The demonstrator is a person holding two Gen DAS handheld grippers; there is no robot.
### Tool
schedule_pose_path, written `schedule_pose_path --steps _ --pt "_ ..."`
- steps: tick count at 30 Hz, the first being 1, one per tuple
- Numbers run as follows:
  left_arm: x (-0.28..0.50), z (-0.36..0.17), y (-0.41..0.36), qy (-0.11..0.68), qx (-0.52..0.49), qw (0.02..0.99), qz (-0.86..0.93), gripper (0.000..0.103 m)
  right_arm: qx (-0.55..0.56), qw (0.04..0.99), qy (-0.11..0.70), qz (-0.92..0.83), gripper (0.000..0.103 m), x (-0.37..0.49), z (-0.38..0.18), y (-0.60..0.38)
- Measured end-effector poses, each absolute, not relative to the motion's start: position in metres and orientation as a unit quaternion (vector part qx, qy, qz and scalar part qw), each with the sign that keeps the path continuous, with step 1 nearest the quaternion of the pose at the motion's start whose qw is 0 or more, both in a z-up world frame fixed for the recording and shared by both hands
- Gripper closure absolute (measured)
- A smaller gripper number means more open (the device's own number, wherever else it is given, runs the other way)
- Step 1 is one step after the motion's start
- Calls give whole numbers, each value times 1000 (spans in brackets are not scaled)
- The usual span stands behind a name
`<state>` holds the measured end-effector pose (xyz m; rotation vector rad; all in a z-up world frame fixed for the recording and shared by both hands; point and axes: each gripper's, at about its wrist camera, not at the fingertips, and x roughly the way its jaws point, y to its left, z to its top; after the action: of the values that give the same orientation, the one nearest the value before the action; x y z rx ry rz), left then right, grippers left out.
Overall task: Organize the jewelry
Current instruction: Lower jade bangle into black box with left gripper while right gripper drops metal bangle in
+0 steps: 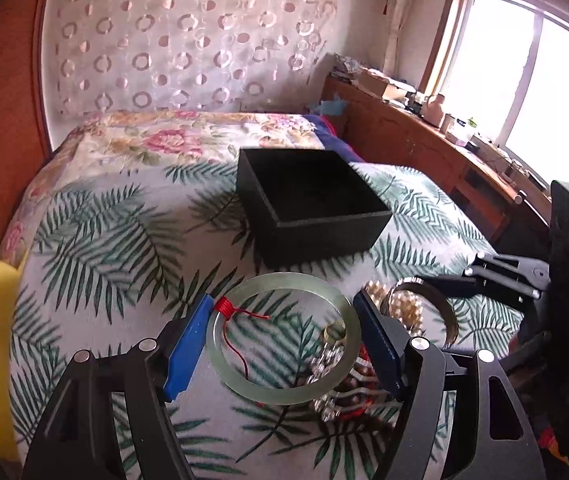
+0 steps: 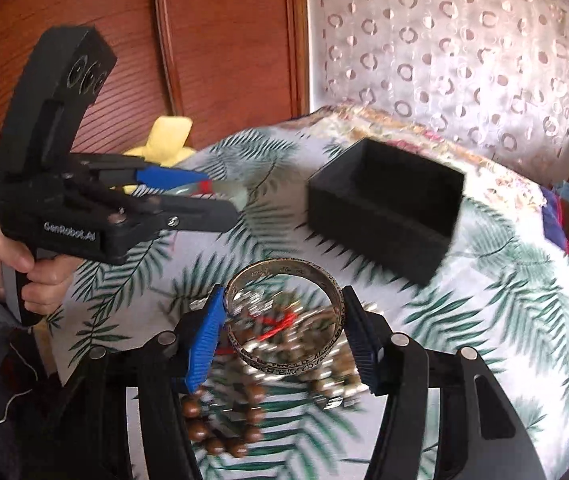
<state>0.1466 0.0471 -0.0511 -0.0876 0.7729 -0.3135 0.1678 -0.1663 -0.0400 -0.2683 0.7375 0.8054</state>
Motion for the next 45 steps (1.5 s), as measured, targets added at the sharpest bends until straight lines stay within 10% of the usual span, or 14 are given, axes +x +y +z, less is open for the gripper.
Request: schedule_pose_path --steps 45 --pt "265 -25 33 333 -25 936 -113 20 -126 854 336 377 43 321 -26 -172"
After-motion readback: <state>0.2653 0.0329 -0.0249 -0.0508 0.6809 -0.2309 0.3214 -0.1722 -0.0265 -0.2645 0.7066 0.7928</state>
